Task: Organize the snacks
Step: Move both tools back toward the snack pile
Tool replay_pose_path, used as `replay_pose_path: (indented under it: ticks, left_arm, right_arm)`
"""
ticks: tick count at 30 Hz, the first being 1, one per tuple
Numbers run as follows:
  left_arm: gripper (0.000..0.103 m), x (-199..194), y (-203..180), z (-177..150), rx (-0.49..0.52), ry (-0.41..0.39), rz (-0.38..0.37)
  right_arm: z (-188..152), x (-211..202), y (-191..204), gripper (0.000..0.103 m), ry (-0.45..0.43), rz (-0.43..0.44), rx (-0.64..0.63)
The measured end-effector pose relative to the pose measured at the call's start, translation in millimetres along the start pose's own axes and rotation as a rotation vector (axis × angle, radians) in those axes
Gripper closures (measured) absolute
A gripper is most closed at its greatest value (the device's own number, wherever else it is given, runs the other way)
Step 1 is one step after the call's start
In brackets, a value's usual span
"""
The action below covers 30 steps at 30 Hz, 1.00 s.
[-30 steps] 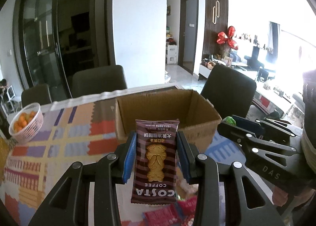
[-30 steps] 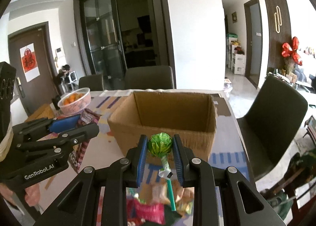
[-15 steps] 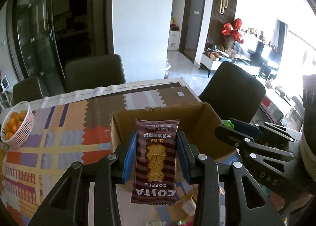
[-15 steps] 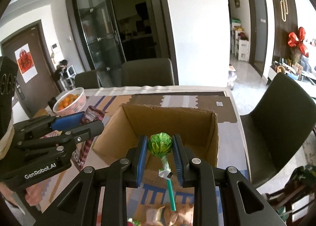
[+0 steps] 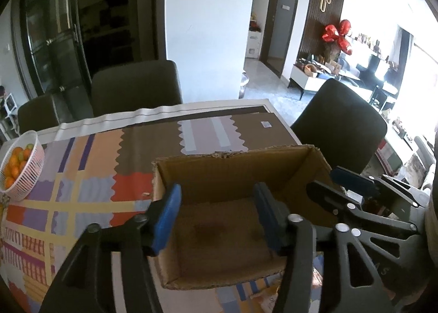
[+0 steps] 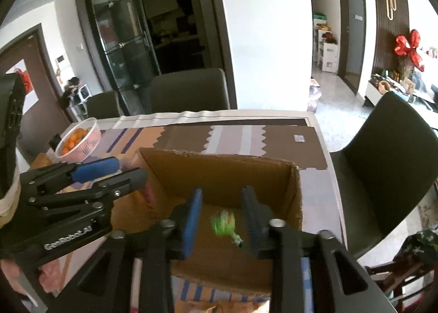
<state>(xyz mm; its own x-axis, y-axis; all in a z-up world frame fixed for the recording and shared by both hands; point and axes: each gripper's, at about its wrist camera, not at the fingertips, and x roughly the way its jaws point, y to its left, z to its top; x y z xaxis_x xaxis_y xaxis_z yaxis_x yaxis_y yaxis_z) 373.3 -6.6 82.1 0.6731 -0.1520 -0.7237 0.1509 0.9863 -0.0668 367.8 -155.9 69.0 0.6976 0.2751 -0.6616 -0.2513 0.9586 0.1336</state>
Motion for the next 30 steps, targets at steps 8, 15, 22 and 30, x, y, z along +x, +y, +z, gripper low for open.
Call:
replay_pose_path:
  ticks: [8, 15, 22, 30]
  left_arm:
    - [0.032, -35.1, -1.8, -21.0, 0.005, -0.039, -0.001]
    - [0.025, -79.5, -12.6, -46.3, 0.033, -0.1, 0.023]
    - [0.023, -118.6, -19.5, -77.6, 0.042, -0.136, -0.003]
    - [0.023, -148.5, -29.8, -110.5, 0.085, -0.157, -0.013]
  right_arm:
    - [-13.0, -23.8, -6.2, 0.054, -0.01, -0.014, 0.02]
    - [-31.4, -64.8, 1.3, 0.044, -0.072, -0.044, -0.004]
    - [-59.1, -108.0, 14.5, 0.037, -0.139, -0.055, -0.034]
    - [-90.1, -140.0, 29.1, 0.035, -0.167, -0.036, -0.06]
